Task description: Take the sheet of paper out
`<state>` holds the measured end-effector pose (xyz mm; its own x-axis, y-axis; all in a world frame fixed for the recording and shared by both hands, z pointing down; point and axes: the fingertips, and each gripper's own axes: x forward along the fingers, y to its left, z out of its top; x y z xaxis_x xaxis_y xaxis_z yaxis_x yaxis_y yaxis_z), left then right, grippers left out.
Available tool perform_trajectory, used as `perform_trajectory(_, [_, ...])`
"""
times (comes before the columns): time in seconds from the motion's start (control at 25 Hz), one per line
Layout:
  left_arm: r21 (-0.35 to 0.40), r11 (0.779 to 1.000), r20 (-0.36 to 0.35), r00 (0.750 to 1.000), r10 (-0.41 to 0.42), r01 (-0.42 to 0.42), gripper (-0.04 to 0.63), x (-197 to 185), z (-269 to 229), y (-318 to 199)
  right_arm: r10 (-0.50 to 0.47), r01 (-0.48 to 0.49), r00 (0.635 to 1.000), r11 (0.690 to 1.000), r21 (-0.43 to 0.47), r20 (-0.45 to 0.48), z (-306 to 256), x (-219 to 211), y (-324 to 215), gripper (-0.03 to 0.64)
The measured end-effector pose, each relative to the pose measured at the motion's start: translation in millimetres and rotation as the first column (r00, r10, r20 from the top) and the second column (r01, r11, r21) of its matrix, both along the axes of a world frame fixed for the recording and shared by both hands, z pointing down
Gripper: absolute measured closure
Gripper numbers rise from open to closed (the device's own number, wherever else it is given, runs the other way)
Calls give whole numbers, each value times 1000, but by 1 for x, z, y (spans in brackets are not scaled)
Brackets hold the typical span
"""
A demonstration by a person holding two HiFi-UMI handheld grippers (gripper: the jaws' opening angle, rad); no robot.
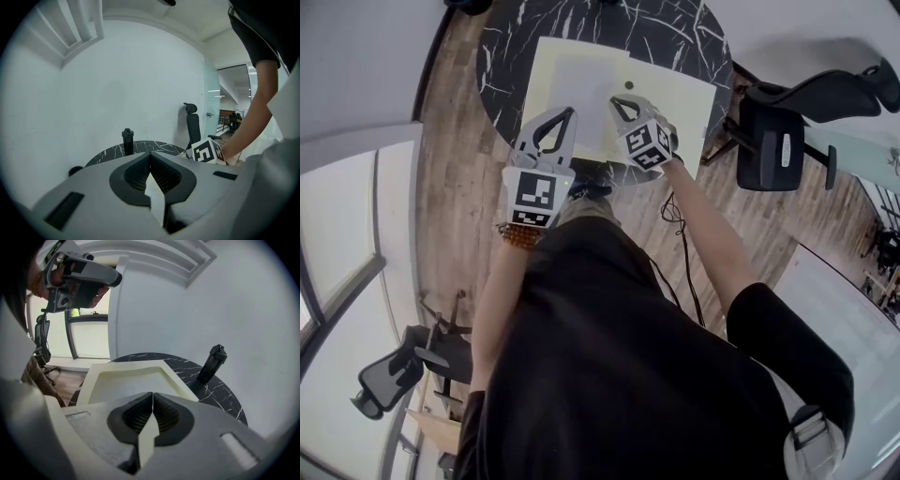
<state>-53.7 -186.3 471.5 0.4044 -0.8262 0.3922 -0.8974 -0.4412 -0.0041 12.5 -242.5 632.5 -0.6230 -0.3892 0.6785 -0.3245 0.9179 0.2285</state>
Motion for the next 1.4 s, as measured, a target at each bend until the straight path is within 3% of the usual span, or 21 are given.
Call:
perform_trajectory(0.24, [-36,999,-10,1000,-6,6,599,-2,18,-10,-42,36,993,998,-59,-110,50,0,0,614])
perform_trajectory(0.32, [-46,999,-16,1000,-6,5,600,-2,21,-8,-52,39,988,995,-94,-144,65,1,1,572])
perform_trajectory(0.44, [-54,999,-27,1000,-5,4,600,-1,23,-4,-64,41,982,990,-132,-177,80,2,2,571])
perform_trajectory(1.04, [-86,996,-19,1000,-15,13,600,-1,34,17,-172,106,941,968,-226,-293,129,-7,18,571])
perform_trajectory(1.4, [-86,995,-10,999,-50,49,600,-14,33,22,-167,98,944,965,-242,-285,129,-11,15,571])
